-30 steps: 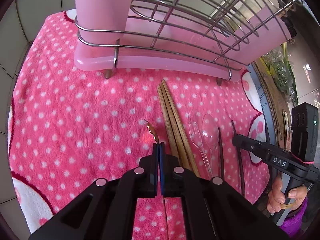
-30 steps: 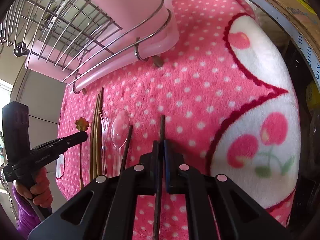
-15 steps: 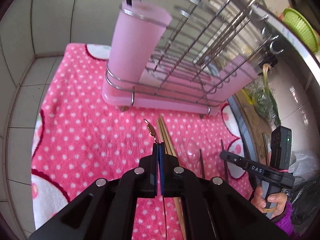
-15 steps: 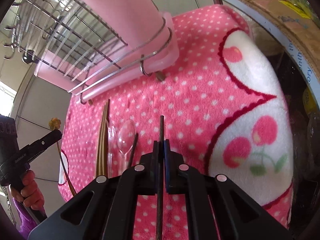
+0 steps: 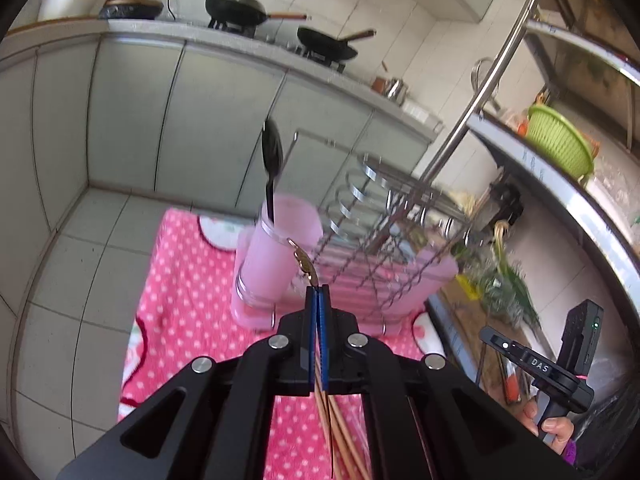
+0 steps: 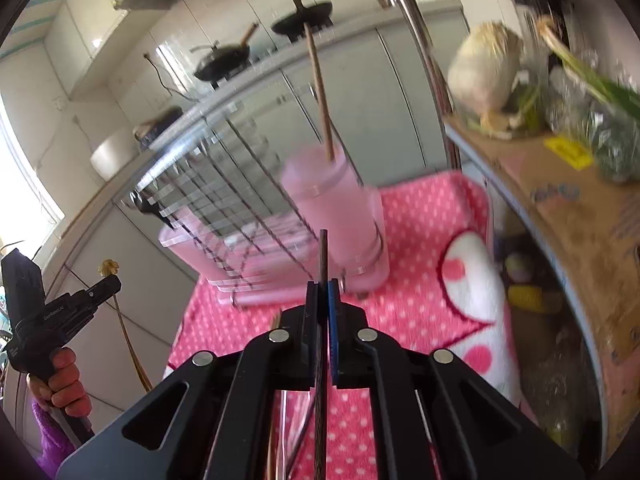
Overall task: Organize utensils
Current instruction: 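Lift the gold spoon and dark chopstick and carry them toward the pink cup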
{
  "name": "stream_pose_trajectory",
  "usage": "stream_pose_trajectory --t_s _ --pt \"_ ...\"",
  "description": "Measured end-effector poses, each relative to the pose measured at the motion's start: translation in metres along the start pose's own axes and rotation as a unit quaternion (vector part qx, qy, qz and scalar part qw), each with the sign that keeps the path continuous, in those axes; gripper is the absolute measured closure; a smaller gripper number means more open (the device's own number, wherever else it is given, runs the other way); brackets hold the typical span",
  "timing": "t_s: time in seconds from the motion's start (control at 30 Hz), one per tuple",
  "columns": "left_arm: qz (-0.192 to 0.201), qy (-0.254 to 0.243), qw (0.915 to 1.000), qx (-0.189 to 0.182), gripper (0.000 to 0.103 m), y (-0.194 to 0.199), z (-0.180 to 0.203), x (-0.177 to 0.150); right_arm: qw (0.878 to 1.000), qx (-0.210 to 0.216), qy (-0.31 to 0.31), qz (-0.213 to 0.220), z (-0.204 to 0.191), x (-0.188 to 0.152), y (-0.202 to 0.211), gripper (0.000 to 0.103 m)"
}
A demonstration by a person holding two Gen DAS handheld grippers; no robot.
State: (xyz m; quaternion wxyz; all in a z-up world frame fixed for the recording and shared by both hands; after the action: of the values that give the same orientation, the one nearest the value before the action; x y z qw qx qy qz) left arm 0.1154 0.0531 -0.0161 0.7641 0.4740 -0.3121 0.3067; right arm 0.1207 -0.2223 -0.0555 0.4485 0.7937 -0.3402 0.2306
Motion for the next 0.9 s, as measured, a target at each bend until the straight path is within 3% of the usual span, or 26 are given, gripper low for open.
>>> stream_pose_trajectory --t_s 0.2,0.43,0.77,0.9 --pt "0.047 0.006 0.9989 0.008 0.102 0.012 0.001 0.038 0.996 0.014 0.02 0.085 -0.019 0.058 0.032 0.098" --pt "0.094 -0.011 0.9951 0.028 0.102 0.018 0.008 0.076 0.982 0.008 0.048 0.18 -0.04 0.115 0.048 0.098" --pt "0.153 -0.019 0.9861 0.061 0.102 0.009 0.005 0.122 0.96 0.011 0.068 0.272 -0.057 0.162 0.034 0.098" --pt "0.161 -0.023 0.984 0.073 0.102 -0.004 0.001 0.128 0.958 0.004 0.072 0.278 -0.055 0.169 0.016 0.098"
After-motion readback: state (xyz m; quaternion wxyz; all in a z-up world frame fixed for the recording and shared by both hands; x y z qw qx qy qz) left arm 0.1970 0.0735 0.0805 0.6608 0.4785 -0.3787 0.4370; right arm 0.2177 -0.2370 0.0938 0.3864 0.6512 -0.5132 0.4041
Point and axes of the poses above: each gripper's, at about its wrist camera, not at the fingertips, and y roughly against the way its jaws point, z to its right, x to its top, the point moved 9 cm from there along -y, roughly the way its jaws point, and after that the axes turned 5 degrees about -y, right-handed, at the moved point
